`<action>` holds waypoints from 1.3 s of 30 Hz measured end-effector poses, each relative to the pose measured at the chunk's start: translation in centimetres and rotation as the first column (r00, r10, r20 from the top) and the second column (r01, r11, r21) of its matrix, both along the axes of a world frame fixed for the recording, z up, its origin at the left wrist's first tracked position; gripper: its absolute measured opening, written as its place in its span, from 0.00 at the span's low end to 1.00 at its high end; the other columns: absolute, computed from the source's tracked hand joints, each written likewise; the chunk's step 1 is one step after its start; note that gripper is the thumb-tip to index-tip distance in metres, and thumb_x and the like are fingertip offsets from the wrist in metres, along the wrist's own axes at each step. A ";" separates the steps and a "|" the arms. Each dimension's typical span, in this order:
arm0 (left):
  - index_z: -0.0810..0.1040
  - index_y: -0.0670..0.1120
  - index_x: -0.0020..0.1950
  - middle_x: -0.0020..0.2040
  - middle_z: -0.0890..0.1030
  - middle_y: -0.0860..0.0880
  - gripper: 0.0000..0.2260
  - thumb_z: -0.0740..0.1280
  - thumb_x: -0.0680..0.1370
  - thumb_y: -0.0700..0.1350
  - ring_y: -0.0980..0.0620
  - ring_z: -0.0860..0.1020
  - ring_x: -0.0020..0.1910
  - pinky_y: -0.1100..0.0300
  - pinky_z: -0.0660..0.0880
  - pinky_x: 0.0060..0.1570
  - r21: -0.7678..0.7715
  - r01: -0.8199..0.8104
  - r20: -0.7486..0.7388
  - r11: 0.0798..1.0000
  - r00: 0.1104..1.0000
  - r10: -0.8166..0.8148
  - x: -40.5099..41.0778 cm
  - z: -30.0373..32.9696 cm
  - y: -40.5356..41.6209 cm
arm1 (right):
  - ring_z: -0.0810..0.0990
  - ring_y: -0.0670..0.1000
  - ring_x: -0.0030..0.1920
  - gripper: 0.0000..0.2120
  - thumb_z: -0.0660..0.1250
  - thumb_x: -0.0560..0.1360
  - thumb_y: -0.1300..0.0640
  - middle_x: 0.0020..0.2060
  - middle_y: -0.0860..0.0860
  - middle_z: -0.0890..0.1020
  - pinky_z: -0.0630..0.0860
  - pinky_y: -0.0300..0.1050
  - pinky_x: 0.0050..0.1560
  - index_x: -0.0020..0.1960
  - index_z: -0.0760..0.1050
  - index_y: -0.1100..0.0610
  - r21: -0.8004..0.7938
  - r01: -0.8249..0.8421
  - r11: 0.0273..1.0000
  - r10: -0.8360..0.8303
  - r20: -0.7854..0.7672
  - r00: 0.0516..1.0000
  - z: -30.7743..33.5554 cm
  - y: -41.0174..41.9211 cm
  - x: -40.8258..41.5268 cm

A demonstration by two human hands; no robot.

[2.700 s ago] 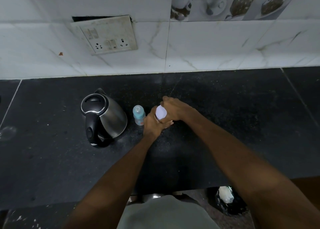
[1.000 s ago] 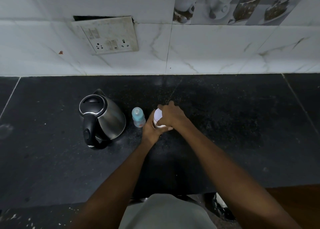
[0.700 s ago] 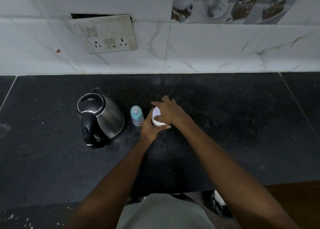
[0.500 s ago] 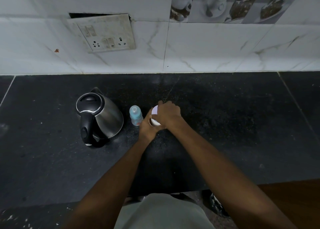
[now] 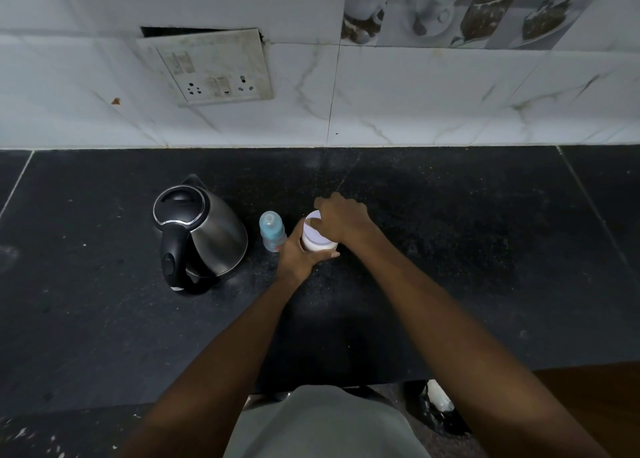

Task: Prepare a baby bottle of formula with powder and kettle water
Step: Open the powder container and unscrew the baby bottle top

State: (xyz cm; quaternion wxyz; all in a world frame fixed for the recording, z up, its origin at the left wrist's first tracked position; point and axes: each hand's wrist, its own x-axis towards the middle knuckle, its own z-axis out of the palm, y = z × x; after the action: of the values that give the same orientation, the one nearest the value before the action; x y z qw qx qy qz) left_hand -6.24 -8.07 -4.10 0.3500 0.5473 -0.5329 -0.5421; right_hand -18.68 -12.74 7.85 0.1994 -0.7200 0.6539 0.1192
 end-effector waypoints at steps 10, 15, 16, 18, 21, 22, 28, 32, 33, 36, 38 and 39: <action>0.74 0.45 0.74 0.65 0.83 0.49 0.41 0.86 0.64 0.42 0.52 0.81 0.64 0.54 0.77 0.69 0.033 -0.009 0.014 0.999 1.000 0.008 0.1 0.2 -0.1 | 0.73 0.64 0.68 0.34 0.71 0.79 0.54 0.72 0.60 0.67 0.75 0.56 0.66 0.81 0.63 0.43 0.222 -0.128 0.966 0.105 0.115 0.988 0.2 -0.7 -0.5; 0.72 0.47 0.76 0.69 0.81 0.51 0.43 0.86 0.65 0.42 0.53 0.79 0.68 0.52 0.75 0.72 -0.005 0.004 0.033 1.000 0.999 -0.003 0.1 0.0 -0.1 | 0.72 0.65 0.71 0.32 0.66 0.81 0.58 0.75 0.63 0.64 0.73 0.53 0.69 0.82 0.61 0.42 0.192 -0.116 0.975 0.077 0.203 0.976 0.4 -1.4 -0.8; 0.72 0.48 0.76 0.69 0.81 0.51 0.43 0.86 0.65 0.42 0.53 0.79 0.68 0.52 0.75 0.72 -0.007 0.004 0.041 1.000 0.999 -0.004 0.2 -0.1 -0.1 | 0.72 0.66 0.71 0.30 0.67 0.82 0.54 0.76 0.63 0.64 0.73 0.55 0.70 0.81 0.62 0.43 0.173 -0.089 0.981 0.056 0.187 0.981 0.2 -1.4 -0.8; 0.73 0.47 0.75 0.67 0.82 0.51 0.42 0.87 0.64 0.42 0.53 0.80 0.66 0.54 0.76 0.69 -0.007 -0.001 0.052 1.000 0.999 0.001 0.2 -0.1 -0.1 | 0.72 0.66 0.72 0.28 0.65 0.83 0.43 0.77 0.62 0.65 0.72 0.60 0.70 0.81 0.64 0.46 0.153 -0.043 0.987 0.028 0.102 0.994 0.1 -1.4 -0.5; 0.74 0.47 0.71 0.63 0.83 0.51 0.37 0.85 0.66 0.40 0.55 0.81 0.61 0.60 0.78 0.65 0.019 -0.009 0.047 1.000 0.999 0.008 0.0 -0.1 -0.1 | 0.76 0.62 0.68 0.31 0.63 0.81 0.35 0.72 0.59 0.74 0.73 0.56 0.64 0.78 0.68 0.50 0.089 -0.034 0.995 0.036 -0.016 0.999 -0.2 -0.8 0.0; 0.74 0.48 0.70 0.62 0.83 0.52 0.35 0.85 0.67 0.40 0.58 0.82 0.59 0.62 0.78 0.64 0.019 -0.008 0.038 1.000 0.999 0.007 0.0 0.0 0.0 | 0.77 0.61 0.67 0.31 0.63 0.80 0.34 0.70 0.58 0.76 0.73 0.55 0.62 0.77 0.70 0.50 0.047 -0.041 0.998 0.043 -0.040 0.998 -0.2 -0.5 0.3; 0.75 0.49 0.73 0.62 0.85 0.52 0.38 0.85 0.66 0.43 0.59 0.83 0.60 0.63 0.79 0.61 0.029 0.001 0.038 1.000 0.999 -0.002 0.2 -0.2 -0.1 | 0.79 0.61 0.63 0.30 0.73 0.75 0.39 0.65 0.57 0.77 0.76 0.55 0.59 0.73 0.73 0.49 0.011 -0.090 0.996 0.091 -0.018 0.996 -0.1 -0.1 0.8; 0.74 0.48 0.74 0.64 0.84 0.50 0.42 0.87 0.64 0.47 0.52 0.82 0.64 0.47 0.78 0.68 0.055 -0.008 0.043 0.998 0.999 0.005 0.3 -0.6 -0.3 | 0.76 0.61 0.63 0.30 0.78 0.72 0.56 0.65 0.56 0.74 0.77 0.57 0.61 0.72 0.74 0.49 0.119 -0.237 0.964 0.233 0.041 0.972 0.5 -1.1 0.3; 0.74 0.47 0.74 0.64 0.84 0.50 0.41 0.87 0.63 0.47 0.52 0.82 0.64 0.47 0.78 0.68 0.053 -0.009 0.051 0.999 0.999 0.006 0.3 -0.6 -0.3 | 0.75 0.60 0.63 0.29 0.77 0.71 0.60 0.65 0.55 0.74 0.77 0.57 0.61 0.70 0.76 0.48 0.134 -0.279 0.951 0.273 0.059 0.960 0.5 -1.3 0.2; 0.76 0.46 0.72 0.64 0.84 0.50 0.40 0.87 0.63 0.46 0.52 0.82 0.63 0.46 0.78 0.68 0.058 -0.017 0.046 0.998 0.999 0.015 0.3 -0.7 -0.3 | 0.71 0.59 0.64 0.26 0.72 0.71 0.67 0.66 0.52 0.73 0.75 0.58 0.63 0.64 0.80 0.47 0.130 -0.373 0.919 0.356 0.140 0.924 0.2 -1.5 -0.4; 0.76 0.45 0.72 0.64 0.84 0.50 0.40 0.87 0.63 0.46 0.52 0.82 0.64 0.48 0.78 0.69 0.061 -0.019 0.032 0.998 0.999 0.017 0.2 -0.6 -0.3 | 0.71 0.59 0.63 0.24 0.71 0.71 0.69 0.66 0.51 0.74 0.72 0.55 0.64 0.62 0.81 0.48 0.087 -0.406 0.910 0.384 0.196 0.902 0.0 -1.4 -1.1; 0.75 0.45 0.72 0.65 0.84 0.49 0.40 0.87 0.63 0.45 0.52 0.82 0.64 0.49 0.77 0.69 0.057 -0.020 0.027 0.998 0.999 0.018 0.2 -0.5 -0.3 | 0.72 0.59 0.63 0.24 0.71 0.70 0.69 0.66 0.51 0.74 0.70 0.53 0.65 0.62 0.81 0.50 0.057 -0.409 0.911 0.384 0.243 0.891 -0.1 -1.3 -1.5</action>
State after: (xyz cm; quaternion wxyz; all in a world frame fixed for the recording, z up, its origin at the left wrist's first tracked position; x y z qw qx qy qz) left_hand -6.06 -8.33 -4.64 0.3323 0.5692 -0.5164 -0.5467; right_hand -20.19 -14.07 7.72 0.2822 -0.8355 0.4587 0.1093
